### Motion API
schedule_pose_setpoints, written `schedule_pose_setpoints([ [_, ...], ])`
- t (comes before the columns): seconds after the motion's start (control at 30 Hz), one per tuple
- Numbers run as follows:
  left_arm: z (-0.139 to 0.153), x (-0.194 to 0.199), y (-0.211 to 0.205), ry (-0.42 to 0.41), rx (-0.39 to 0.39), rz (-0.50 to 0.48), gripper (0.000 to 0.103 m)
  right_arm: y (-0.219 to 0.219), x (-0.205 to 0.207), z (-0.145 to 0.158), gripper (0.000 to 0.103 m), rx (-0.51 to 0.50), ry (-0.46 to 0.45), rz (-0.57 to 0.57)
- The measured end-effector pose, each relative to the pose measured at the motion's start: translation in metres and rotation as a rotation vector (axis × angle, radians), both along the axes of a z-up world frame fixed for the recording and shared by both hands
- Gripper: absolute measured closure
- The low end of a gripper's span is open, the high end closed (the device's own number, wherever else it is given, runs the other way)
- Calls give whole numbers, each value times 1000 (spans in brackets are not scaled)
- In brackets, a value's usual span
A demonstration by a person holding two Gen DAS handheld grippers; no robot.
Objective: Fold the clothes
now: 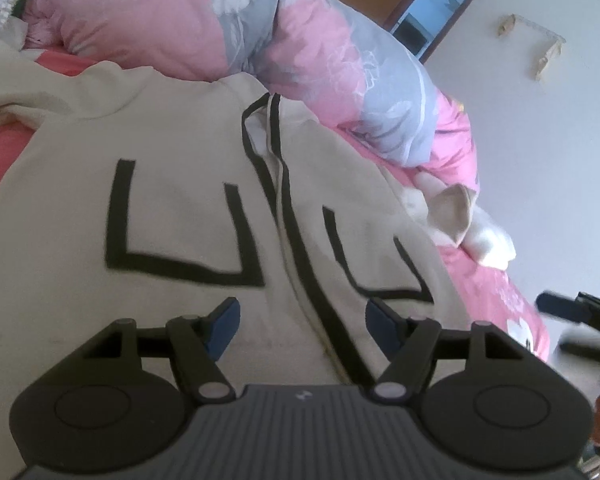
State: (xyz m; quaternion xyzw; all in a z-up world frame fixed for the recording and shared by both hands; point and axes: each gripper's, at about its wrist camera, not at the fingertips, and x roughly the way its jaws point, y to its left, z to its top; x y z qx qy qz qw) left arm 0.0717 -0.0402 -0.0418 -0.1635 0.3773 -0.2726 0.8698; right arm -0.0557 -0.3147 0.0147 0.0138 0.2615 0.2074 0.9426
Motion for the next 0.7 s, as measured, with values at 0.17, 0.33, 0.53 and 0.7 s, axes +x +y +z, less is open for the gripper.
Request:
schedule_pose_setpoints([
  [0.17,2,-20,11,-17,42,-3,32,101,-11,-25,44,-503,-77,262],
  [0.33,3,-32,16,-29,81,-11,32,148,-22,-56,44,-965,-237,402],
  [0.53,0,-38,17,-20,80,-20,32,162,-22,-88,51,-1295,-396,509],
  [0.7,-3,-38,23,-9,65,-13,32,156,-19,-85,100,-1218,-330,507],
])
